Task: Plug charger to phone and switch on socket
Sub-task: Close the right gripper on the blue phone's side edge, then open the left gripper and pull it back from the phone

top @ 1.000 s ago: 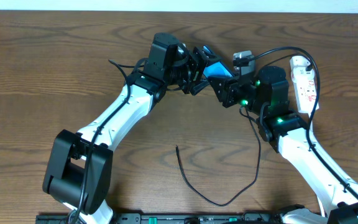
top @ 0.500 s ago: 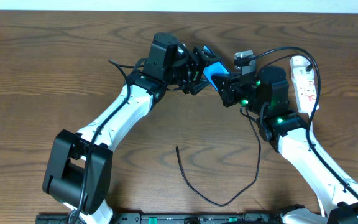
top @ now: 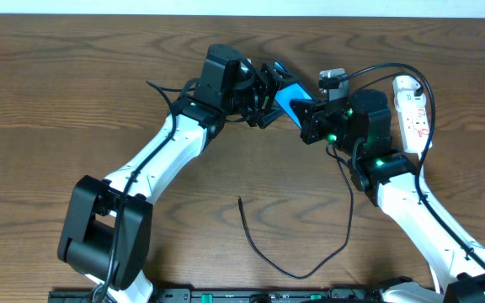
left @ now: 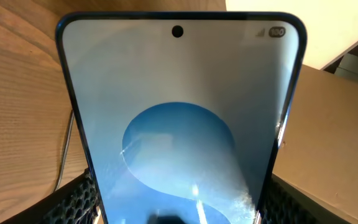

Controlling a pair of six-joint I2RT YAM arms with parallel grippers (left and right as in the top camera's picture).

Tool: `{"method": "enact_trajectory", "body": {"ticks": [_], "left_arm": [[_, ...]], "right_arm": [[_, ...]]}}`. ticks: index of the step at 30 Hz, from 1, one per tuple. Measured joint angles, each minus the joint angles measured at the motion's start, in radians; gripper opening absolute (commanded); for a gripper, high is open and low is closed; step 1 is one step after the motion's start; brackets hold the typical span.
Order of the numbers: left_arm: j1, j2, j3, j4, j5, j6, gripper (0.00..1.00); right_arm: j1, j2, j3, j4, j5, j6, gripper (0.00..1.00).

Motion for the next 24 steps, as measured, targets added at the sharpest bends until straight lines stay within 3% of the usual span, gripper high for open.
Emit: {"method": "enact_trajectory", "body": {"ticks": [7,8,13,24], "left_arm": [[0.001,0.0,0.0,0.003,0.0,0.0,0.08],[0.001,0.0,0.0,0.003,0.0,0.0,0.32],[0.001,0.0,0.0,0.003,0.0,0.0,0.9],[0.016,0.0,0.0,0.006,0.036,-0.001,0.92]], "right_arm": [[-0.002,0.002,0.0,0.001,0.002,0.012,0.01],[-0.002,0.002,0.0,0.001,0.002,0.012,0.01],[-0.003,0.002,0.0,0.001,0.002,0.012,0.01],[-0.019,0.002,0.0,-0.011,-0.037,0.007,0.01]]}}
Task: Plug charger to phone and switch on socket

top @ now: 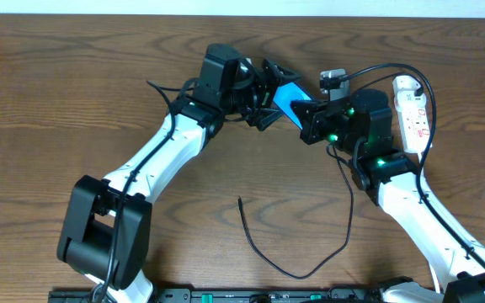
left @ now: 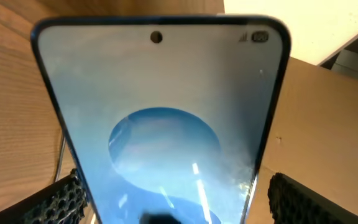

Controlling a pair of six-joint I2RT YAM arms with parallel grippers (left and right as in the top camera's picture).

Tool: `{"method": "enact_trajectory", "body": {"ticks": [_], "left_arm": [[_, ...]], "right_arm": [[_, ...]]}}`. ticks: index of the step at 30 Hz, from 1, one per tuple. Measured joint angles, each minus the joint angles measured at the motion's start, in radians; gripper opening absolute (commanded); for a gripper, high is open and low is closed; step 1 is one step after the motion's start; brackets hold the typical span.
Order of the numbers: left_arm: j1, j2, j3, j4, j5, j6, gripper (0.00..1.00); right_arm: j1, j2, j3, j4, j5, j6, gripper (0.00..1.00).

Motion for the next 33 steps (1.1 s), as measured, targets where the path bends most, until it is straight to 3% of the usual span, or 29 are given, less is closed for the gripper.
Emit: {"method": "enact_trajectory", "body": {"ticks": [8,13,23,33], "left_arm": [[0.09,0.0,0.0,0.008,0.135,0.0,0.92],[0.149,0.0,0.0,0.096,0.229,0.0,0.92],[0.222,0.0,0.0,0.135,0.306,0.0,0.92],[0.224,0.0,0.0,0.136,0.32,0.0,0.93]], "right_arm": [[-0.062,0.002,0.0,-0.006,-0.004,0.001,0.01],[-0.105,0.002,0.0,-0.007,-0.005,0.063,0.01],[-0.128,0.002,0.0,0.001,-0.011,0.444,0.01],[-0.127,0.003,0.0,0.124,-0.036,0.863,0.01]]}}
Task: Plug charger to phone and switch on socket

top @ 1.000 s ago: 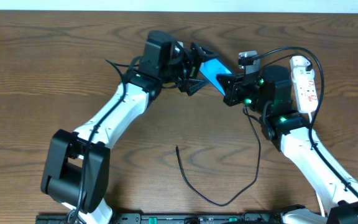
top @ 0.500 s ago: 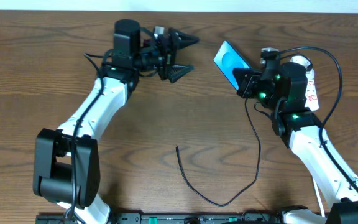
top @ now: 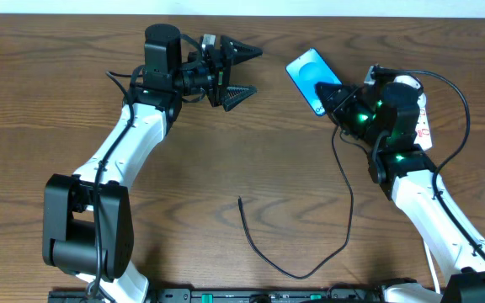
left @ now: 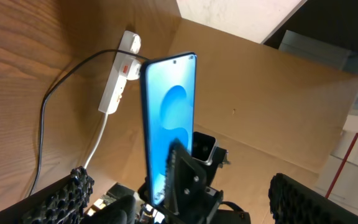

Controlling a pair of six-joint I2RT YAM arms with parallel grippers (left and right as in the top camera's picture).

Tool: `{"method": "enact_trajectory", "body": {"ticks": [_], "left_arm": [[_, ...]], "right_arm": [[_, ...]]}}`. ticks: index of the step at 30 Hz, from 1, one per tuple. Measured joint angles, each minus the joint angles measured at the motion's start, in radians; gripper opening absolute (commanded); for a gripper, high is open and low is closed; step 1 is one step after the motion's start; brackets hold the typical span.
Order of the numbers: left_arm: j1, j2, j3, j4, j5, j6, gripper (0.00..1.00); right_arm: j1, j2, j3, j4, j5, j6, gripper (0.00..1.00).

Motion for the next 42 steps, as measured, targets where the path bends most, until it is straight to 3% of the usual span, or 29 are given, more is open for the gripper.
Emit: {"method": "enact_trajectory", "body": {"ticks": [16,23,42], "left_arm": [[-0.029,0.0,0.0,0.0,-0.103,0.0,0.92],[-0.034,0.0,0.0,0.0,-0.141,0.0,0.92],[-0.052,0.0,0.0,0.0,-0.18,-0.03,0.93]], "right_arm": [[0.13,0.0,0.0,0.054,0.027,0.49,0.01],[0.18,0.0,0.0,0.091,0.087,0.571,0.01],[0.306,0.0,0.0,0.167,0.226,0.613,0.01]]}}
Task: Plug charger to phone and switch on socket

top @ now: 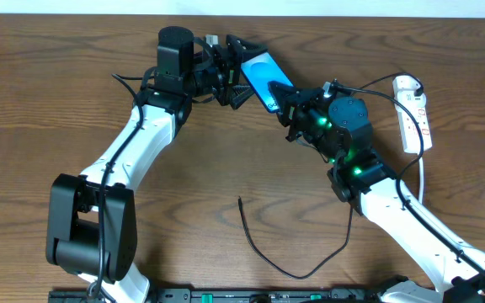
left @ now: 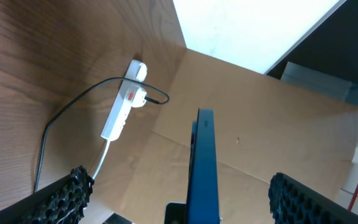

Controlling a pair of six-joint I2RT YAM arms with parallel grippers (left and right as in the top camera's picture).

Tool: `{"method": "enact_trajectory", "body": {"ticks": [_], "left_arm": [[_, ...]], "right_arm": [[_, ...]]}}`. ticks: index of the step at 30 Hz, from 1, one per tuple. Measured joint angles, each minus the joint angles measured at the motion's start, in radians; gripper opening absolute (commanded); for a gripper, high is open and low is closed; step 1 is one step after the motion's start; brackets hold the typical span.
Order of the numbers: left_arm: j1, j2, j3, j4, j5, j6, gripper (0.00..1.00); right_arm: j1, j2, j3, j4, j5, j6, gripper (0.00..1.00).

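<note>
The phone (top: 263,77), its blue screen lit, stands off the table with my right gripper (top: 287,103) shut on its lower end. My left gripper (top: 244,71) is open around the phone's upper end, without touching it. In the left wrist view the phone (left: 204,168) shows edge-on between the wide-apart fingers (left: 64,196). The black charger cable (top: 306,273) lies in a loop on the table, its free end (top: 241,200) at the middle. The white socket strip (top: 413,114) lies at the far right and shows again as the strip (left: 123,109) with a plug in it.
The wooden table (top: 49,126) bears only the cable and the strip. My right arm (top: 394,202) crosses the cable's right part. A cardboard wall (left: 272,112) stands beyond the table's edge.
My right gripper has carried the phone from the right side to the left. The phone now stands edge-on between my left gripper's open fingers. My left arm shifted slightly right.
At first both grippers were at the phone above the table's middle, the left one shut on it. Then the left fingers stood wider. Later the left gripper was open and away to the left, with the phone in the right gripper. Now the phone is between the left fingers again.
</note>
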Motion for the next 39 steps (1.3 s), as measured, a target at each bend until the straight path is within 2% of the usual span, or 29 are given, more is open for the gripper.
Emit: {"method": "enact_trajectory", "body": {"ticks": [17,27,32,39], "left_arm": [[0.0,0.0,0.0,0.0,0.0,0.0,0.91],[0.0,0.0,0.0,0.001,0.0,-0.009,0.64],[0.0,0.0,0.0,0.002,-0.003,-0.015,0.62],[0.0,0.0,0.0,0.003,-0.003,-0.018,0.52]], "right_arm": [[0.029,0.0,0.0,0.0,0.012,0.023,0.01],[0.031,0.0,0.0,-0.001,0.025,0.029,0.01],[0.031,0.0,0.0,0.0,0.026,0.03,0.01],[0.035,0.0,0.0,0.0,0.029,0.03,0.01]]}}
